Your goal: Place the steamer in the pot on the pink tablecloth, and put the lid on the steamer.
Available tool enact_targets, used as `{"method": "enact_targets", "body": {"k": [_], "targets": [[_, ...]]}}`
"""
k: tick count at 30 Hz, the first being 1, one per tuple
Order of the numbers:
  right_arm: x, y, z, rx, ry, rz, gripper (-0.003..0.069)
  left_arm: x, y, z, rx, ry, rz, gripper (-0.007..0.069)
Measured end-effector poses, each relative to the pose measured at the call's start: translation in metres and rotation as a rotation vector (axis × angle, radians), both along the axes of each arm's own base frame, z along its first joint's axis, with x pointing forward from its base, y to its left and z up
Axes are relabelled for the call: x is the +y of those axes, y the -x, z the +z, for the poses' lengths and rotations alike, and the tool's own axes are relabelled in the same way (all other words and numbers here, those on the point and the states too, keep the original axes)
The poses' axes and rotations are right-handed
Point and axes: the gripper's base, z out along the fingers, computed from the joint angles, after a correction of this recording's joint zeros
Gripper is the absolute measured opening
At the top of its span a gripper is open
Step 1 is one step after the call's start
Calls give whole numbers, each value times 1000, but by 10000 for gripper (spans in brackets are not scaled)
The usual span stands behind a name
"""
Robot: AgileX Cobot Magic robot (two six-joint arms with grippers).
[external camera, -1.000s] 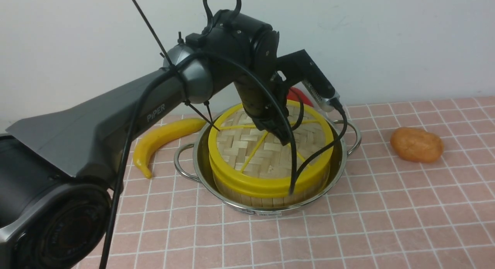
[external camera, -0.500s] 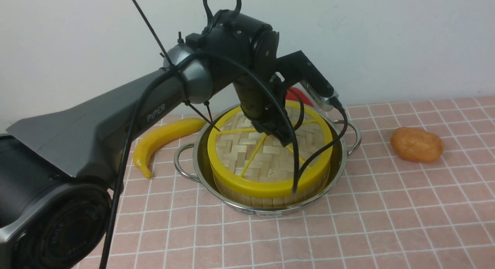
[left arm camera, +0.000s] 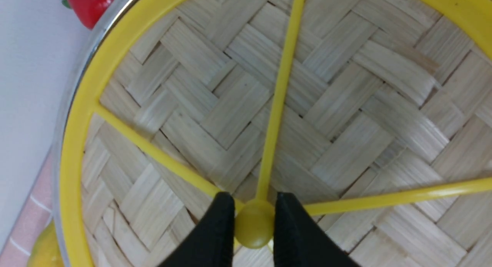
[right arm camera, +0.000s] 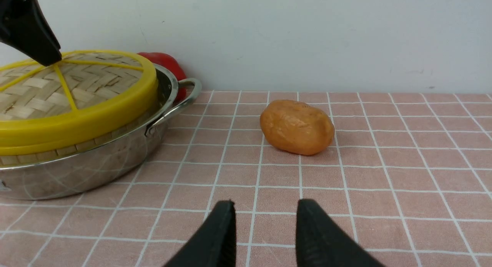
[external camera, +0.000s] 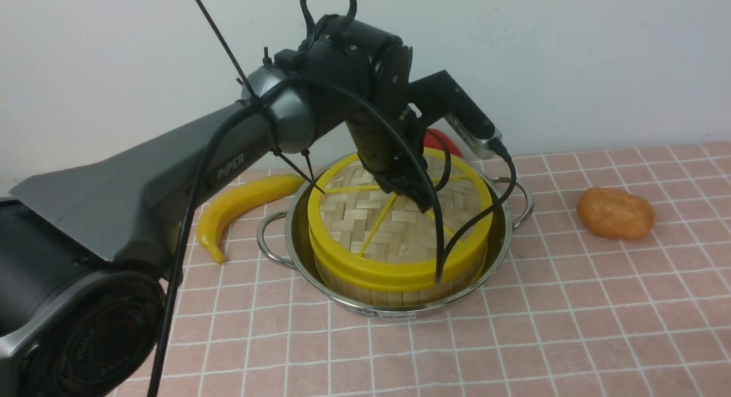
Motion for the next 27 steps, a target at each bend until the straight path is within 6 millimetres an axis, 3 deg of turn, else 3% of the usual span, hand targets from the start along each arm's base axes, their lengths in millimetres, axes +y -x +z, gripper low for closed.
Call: {"method": "enact_targets", "body": {"k": [10,27], "targets": [[0,0,0,0,0,0,242,1,-2,-5,1,-14,14,216],[0,0,0,0,0,0,242,7,1,-6,39,-53,122,228]]}}
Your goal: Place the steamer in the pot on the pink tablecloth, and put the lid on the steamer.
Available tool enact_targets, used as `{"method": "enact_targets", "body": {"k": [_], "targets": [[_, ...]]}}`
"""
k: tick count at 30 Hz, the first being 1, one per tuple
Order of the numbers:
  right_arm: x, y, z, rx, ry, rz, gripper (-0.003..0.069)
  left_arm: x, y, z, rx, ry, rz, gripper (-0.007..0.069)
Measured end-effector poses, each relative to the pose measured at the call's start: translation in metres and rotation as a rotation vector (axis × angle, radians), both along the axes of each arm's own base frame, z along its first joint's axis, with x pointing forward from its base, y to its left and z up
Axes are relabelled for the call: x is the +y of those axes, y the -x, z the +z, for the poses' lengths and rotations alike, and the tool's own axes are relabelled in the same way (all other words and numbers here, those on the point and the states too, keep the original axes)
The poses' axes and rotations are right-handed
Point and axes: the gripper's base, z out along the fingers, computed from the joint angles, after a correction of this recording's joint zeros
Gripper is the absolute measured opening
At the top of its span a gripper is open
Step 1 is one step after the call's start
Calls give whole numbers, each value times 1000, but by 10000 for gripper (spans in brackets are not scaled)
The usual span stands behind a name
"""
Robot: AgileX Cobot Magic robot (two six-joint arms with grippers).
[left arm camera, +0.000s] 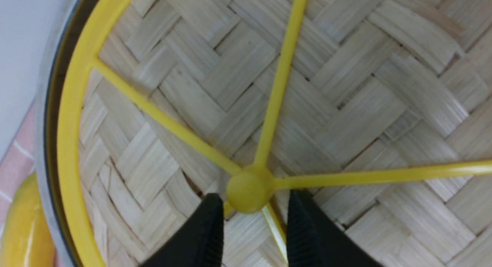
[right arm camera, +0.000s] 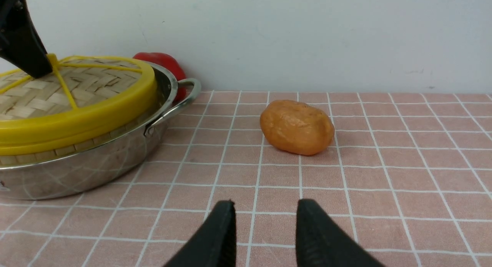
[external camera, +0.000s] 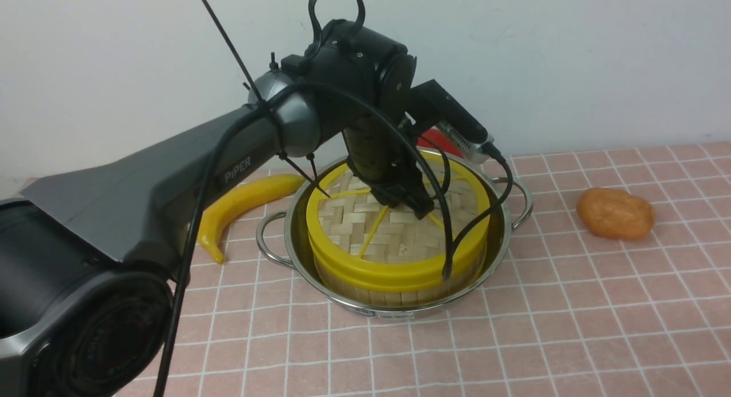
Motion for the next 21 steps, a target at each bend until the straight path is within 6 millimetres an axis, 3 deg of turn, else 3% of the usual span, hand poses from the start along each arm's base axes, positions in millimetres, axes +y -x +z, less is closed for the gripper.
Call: {"method": "enact_targets", "body": {"k": [13,21], "targets": [[0,0,0,0,0,0,242,7,-2,1,-27,-54,64,233],[0,0,0,0,0,0,242,9,0,18,-72,-23,60,240]]}}
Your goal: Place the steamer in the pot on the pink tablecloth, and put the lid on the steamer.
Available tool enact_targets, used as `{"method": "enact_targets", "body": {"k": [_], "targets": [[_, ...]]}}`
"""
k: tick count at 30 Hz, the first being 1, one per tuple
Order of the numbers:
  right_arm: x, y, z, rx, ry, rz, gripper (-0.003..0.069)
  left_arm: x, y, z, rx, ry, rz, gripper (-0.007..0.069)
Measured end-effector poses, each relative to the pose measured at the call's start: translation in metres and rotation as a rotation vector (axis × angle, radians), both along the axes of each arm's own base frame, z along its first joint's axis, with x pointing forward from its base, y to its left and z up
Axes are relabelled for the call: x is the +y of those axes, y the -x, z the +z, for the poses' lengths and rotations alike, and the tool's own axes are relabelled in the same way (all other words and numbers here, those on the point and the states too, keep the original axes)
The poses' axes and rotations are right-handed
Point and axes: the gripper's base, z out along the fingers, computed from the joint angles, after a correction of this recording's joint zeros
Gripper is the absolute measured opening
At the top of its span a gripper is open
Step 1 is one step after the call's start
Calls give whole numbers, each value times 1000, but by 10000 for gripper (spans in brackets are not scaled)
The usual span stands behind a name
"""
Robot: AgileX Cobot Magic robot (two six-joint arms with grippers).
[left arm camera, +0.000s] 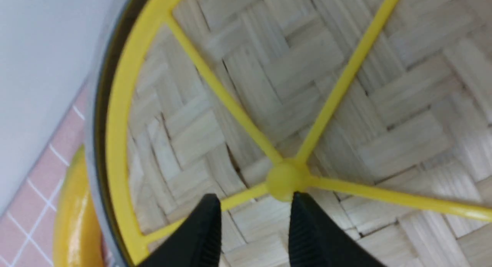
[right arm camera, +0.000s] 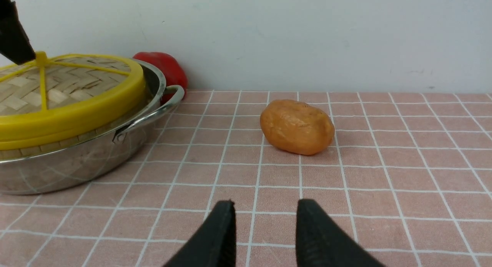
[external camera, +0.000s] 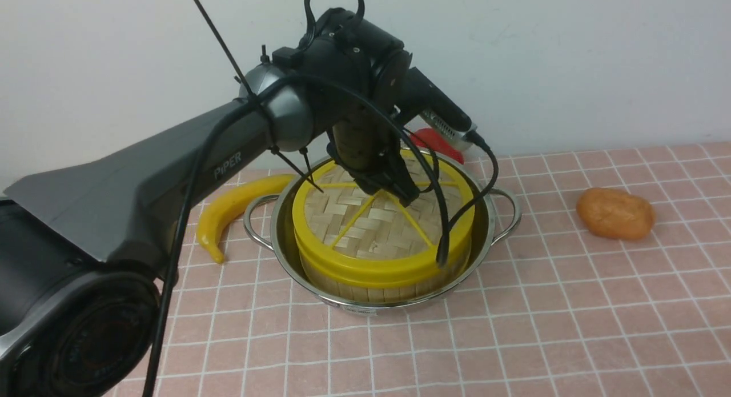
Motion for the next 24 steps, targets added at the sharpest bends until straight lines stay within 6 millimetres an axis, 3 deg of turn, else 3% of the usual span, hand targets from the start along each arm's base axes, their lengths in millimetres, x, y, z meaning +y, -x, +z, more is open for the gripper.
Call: {"method": "enact_targets", "body": {"k": [5,9,12,16,20,24], "targets": [[0,0,0,0,0,0,242,4,5,20,-33,28,3,240],[0,0,0,0,0,0,242,9,14,49,-84,74,28,216],[0,0,0,0,0,0,242,16,25,79,-139,122,44,127],[0,0,0,0,0,0,242,33,51,136,-251,211,59,-11],[0,0,0,0,0,0,242,51,79,184,-362,296,61,-23],[0,0,0,0,0,0,242,57,89,198,-403,318,59,-23]]}}
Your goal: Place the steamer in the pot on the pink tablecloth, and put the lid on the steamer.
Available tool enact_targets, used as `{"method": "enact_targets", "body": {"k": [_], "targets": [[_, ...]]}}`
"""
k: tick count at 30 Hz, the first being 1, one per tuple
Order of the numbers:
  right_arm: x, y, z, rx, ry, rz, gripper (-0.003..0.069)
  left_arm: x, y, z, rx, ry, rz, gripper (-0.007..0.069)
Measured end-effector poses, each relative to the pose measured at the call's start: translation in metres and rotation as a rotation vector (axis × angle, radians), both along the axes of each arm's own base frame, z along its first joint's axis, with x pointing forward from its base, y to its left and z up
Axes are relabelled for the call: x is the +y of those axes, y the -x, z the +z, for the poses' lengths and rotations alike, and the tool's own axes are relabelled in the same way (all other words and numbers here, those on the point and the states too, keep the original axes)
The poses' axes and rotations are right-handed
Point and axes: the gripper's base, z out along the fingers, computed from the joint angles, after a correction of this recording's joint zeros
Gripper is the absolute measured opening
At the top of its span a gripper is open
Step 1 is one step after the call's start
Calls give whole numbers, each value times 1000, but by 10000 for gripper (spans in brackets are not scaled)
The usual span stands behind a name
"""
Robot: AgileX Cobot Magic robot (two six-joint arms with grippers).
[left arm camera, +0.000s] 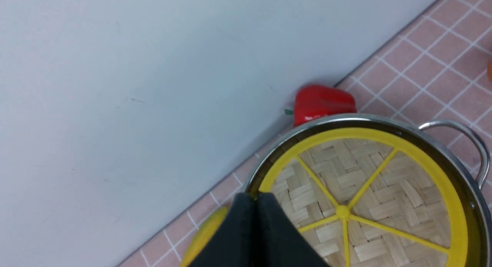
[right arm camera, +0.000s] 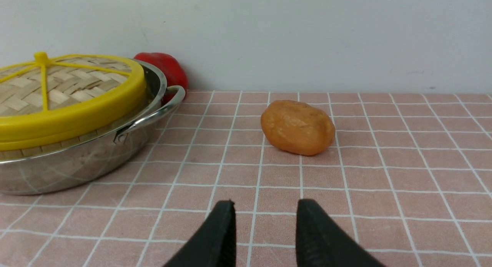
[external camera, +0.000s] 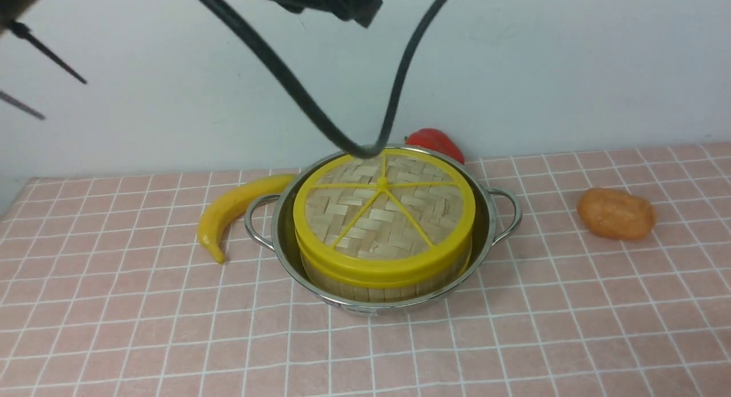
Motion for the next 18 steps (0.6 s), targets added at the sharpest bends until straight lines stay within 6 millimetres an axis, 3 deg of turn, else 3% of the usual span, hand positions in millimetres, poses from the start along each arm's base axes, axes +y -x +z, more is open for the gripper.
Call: {"method": "enact_targets", "body": {"k": [10,16,18], "targets": [[0,0,0,0,0,0,242,4,3,6,-32,-9,-1,-11],[0,0,0,-1,0,0,242,28,14,5,37,6,129,-2],[0,0,0,0,0,0,242,50,36,9,10,59,164,4]]}}
